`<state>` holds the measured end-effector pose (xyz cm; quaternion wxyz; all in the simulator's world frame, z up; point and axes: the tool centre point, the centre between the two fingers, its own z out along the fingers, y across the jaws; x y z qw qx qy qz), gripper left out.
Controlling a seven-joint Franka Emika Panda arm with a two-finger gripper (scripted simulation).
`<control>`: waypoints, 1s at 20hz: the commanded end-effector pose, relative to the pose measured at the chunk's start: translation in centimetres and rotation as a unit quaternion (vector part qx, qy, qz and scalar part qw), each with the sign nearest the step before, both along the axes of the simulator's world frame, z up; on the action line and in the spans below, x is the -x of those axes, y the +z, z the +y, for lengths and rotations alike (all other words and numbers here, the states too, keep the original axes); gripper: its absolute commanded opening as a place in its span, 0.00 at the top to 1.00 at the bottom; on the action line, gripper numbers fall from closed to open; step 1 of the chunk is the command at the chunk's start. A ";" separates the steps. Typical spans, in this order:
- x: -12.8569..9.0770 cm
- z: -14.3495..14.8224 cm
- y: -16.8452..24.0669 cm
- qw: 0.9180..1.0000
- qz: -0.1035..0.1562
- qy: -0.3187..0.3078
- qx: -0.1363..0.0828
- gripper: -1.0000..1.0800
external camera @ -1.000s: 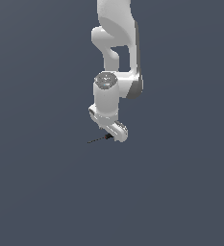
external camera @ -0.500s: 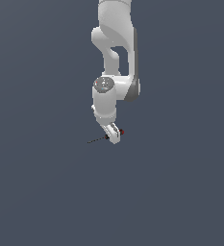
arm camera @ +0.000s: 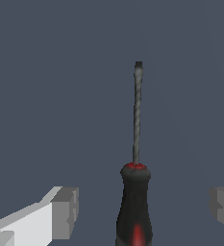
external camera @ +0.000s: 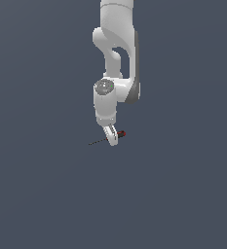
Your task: Pick up the object and move it to a goal position.
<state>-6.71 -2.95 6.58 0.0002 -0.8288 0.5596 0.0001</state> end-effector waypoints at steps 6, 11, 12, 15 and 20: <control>0.1 0.0 -0.4 1.000 0.000 -0.005 0.000 0.04; 0.2 0.0 -2.1 1.000 0.000 -0.006 0.000 0.04; 0.2 -0.1 -2.7 1.000 0.000 -0.006 0.000 0.04; 0.2 0.0 -4.1 1.000 0.000 -0.007 0.000 0.04; 0.2 -0.1 -5.1 1.000 0.000 -0.007 0.000 0.04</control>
